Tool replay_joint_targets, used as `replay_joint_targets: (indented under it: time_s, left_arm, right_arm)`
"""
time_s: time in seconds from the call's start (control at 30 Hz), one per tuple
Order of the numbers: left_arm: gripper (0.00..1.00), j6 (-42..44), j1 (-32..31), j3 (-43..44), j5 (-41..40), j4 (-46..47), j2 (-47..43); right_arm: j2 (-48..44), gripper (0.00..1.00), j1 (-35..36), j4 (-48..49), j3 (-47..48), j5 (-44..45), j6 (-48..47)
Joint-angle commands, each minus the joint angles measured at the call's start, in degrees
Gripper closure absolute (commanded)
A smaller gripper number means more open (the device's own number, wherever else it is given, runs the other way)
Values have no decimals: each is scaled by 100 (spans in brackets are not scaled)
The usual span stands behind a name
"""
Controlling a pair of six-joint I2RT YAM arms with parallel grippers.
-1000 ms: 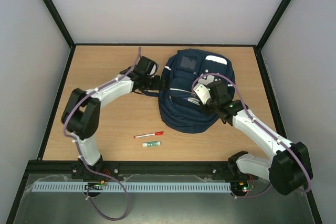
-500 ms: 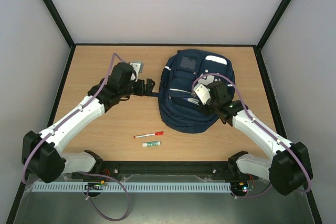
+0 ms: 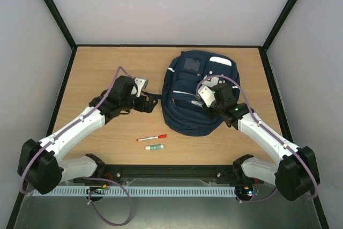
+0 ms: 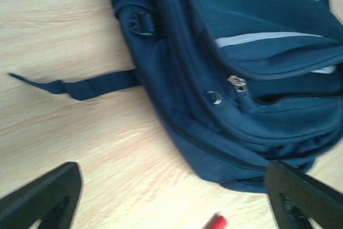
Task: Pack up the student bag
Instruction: Pick up the stationery from the center of the board.
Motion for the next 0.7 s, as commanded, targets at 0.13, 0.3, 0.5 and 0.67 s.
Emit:
replay_joint_targets:
  time_s: [0.13,0.3,0.5,0.67]
  left_arm:
    - [31,494,-626,-54,928,-297,-99]
    - [46,29,-1131,-295,560,-638,-326]
    - [42,-560,-1766,-571,107,-968,-320]
    - [38,-888,-2480,-497,-425,-1390,110]
  right_arm:
    - [-108,79,46,-61,-62,-263,106]
    - [-72,79,46,-69,-58,-298,94]
    - [-62,78,46,-81,-52,-361,100]
    - [-55,78,46,-96,-49,-380,107]
